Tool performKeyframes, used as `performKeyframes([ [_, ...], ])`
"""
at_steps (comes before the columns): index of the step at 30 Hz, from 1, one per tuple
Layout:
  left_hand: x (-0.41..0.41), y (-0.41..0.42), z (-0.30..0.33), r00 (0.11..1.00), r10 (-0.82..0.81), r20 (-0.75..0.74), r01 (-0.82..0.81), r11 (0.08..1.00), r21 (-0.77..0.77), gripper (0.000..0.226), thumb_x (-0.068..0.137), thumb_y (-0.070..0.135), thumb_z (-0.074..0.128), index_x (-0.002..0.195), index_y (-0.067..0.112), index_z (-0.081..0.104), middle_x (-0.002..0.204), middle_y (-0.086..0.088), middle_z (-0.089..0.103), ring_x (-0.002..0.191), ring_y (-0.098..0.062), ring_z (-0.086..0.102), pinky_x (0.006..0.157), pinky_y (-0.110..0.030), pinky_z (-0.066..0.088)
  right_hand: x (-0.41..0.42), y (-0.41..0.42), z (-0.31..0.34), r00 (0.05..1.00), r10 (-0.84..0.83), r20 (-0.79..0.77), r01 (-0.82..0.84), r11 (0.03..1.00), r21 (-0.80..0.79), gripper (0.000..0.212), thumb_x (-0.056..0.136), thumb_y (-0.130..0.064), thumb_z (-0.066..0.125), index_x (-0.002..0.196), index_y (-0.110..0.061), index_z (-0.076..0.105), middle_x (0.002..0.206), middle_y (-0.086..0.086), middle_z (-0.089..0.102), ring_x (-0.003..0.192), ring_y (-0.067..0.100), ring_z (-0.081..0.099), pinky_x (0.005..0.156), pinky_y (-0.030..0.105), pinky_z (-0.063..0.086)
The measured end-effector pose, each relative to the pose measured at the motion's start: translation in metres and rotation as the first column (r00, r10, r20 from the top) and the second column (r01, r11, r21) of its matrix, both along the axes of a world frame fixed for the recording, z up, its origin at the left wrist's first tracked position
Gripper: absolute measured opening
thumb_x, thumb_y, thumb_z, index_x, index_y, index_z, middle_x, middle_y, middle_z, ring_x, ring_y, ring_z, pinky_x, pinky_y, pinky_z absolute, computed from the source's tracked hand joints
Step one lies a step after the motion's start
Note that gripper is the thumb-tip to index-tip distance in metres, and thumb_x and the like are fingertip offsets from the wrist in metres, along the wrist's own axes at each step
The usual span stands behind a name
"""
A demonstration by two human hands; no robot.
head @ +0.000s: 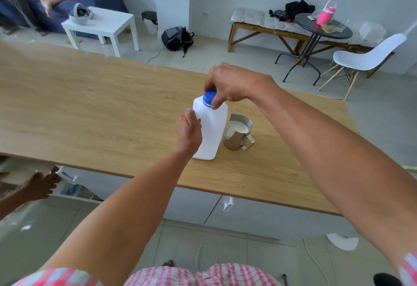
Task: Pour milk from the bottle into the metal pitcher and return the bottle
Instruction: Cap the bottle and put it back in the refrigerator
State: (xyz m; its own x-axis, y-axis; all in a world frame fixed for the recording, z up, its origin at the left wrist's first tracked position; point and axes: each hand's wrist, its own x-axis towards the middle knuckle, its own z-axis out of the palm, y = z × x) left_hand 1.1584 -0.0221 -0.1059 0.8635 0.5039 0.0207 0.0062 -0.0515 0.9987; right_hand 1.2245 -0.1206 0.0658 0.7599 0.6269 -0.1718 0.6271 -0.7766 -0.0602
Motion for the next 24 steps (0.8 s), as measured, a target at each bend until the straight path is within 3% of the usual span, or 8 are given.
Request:
performKeyframes([
  [2, 0.000, -0.001, -0.001, 1.000, 0.016, -0.014, -0.016, 1.000, 0.000, 0.039, 0.101, 0.012, 0.029, 0.063, 0.019, 0.024, 0.046, 0.012, 0.028, 0.058, -0.019, 0.028, 0.052, -0.030, 0.029, -0.002, 0.002, -0.001, 0.997, -0.077, 0.014, 0.077, 0.997, 0.023, 0.040, 0.076, -0.044, 0.086, 0.081, -0.008, 0.068, 0.076, 0.005, 0.068, 0.062, 0.023, 0.068, 0.061, 0.034, 0.054],
  [4, 0.001, -0.003, -0.001, 0.999, 0.040, -0.025, -0.040, 0.999, -0.006, 0.038, 0.101, 0.011, 0.030, 0.064, 0.018, 0.023, 0.047, 0.012, 0.026, 0.059, -0.019, 0.027, 0.054, -0.033, 0.029, -0.006, 0.004, -0.005, 0.989, -0.146, 0.035, 0.144, 0.988, 0.054, 0.048, 0.079, -0.053, 0.079, 0.073, -0.010, 0.059, 0.065, 0.006, 0.066, 0.051, 0.021, 0.066, 0.053, 0.031, 0.052],
  [8, 0.000, -0.006, 0.003, 0.996, 0.085, -0.040, -0.085, 0.996, -0.004, 0.039, 0.101, 0.009, 0.032, 0.064, 0.018, 0.023, 0.049, 0.013, 0.026, 0.057, -0.015, 0.025, 0.050, -0.029, 0.025, -0.013, 0.010, -0.013, 0.970, -0.190, 0.150, 0.186, 0.982, 0.039, 0.046, 0.090, -0.053, 0.065, 0.071, -0.016, 0.047, 0.075, 0.002, 0.052, 0.070, 0.025, 0.057, 0.057, 0.033, 0.037],
  [11, 0.000, -0.008, 0.003, 0.992, 0.123, -0.043, -0.123, 0.992, -0.008, 0.037, 0.100, 0.011, 0.032, 0.064, 0.018, 0.024, 0.058, 0.003, 0.029, 0.062, -0.018, 0.029, 0.052, -0.032, 0.026, -0.016, 0.016, -0.018, 0.962, -0.233, 0.142, 0.228, 0.972, 0.049, 0.042, 0.095, -0.044, 0.062, 0.068, -0.017, 0.043, 0.073, 0.001, 0.044, 0.079, 0.028, 0.054, 0.064, 0.034, 0.036],
  [14, 0.000, -0.010, 0.002, 0.988, 0.148, -0.039, -0.148, 0.989, 0.009, 0.035, 0.099, 0.017, 0.031, 0.064, 0.017, 0.026, 0.061, -0.004, 0.034, 0.062, -0.020, 0.031, 0.056, -0.034, 0.030, -0.019, 0.017, -0.023, 0.955, -0.227, 0.189, 0.221, 0.974, 0.055, 0.044, 0.097, -0.044, 0.057, 0.066, -0.015, 0.046, 0.072, 0.001, 0.045, 0.076, 0.028, 0.055, 0.061, 0.034, 0.035],
  [18, 0.000, -0.011, 0.002, 0.986, 0.164, -0.042, -0.164, 0.986, 0.007, 0.040, 0.104, 0.012, 0.031, 0.064, 0.016, 0.027, 0.064, -0.010, 0.037, 0.059, -0.018, 0.030, 0.054, -0.031, 0.032, -0.016, 0.002, -0.042, 0.897, -0.060, 0.437, 0.092, 0.994, -0.053, 0.063, 0.102, -0.059, 0.030, 0.059, -0.014, 0.043, 0.060, 0.001, 0.043, 0.058, 0.024, 0.046, 0.059, 0.034, 0.032],
  [21, 0.000, -0.013, 0.000, 0.980, 0.194, -0.049, -0.194, 0.981, -0.001, 0.040, 0.103, 0.014, 0.032, 0.063, 0.015, 0.031, 0.065, -0.007, 0.043, 0.060, -0.017, 0.035, 0.055, -0.029, 0.033, -0.011, -0.005, -0.052, 0.854, -0.009, 0.520, 0.033, 0.999, -0.037, 0.067, 0.101, -0.061, 0.028, 0.054, -0.015, 0.037, 0.053, -0.001, 0.037, 0.049, 0.020, 0.038, 0.053, 0.031, 0.027],
  [24, 0.002, -0.016, 0.000, 0.971, 0.229, -0.063, -0.231, 0.973, -0.021, 0.042, 0.102, 0.020, 0.031, 0.061, 0.018, 0.036, 0.063, -0.002, 0.047, 0.064, -0.020, 0.042, 0.058, -0.033, 0.035, -0.010, -0.002, -0.057, 0.833, -0.031, 0.553, 0.038, 0.999, -0.002, 0.066, 0.100, -0.058, 0.031, 0.051, -0.015, 0.036, 0.052, -0.002, 0.035, 0.049, 0.020, 0.040, 0.051, 0.029, 0.024],
])
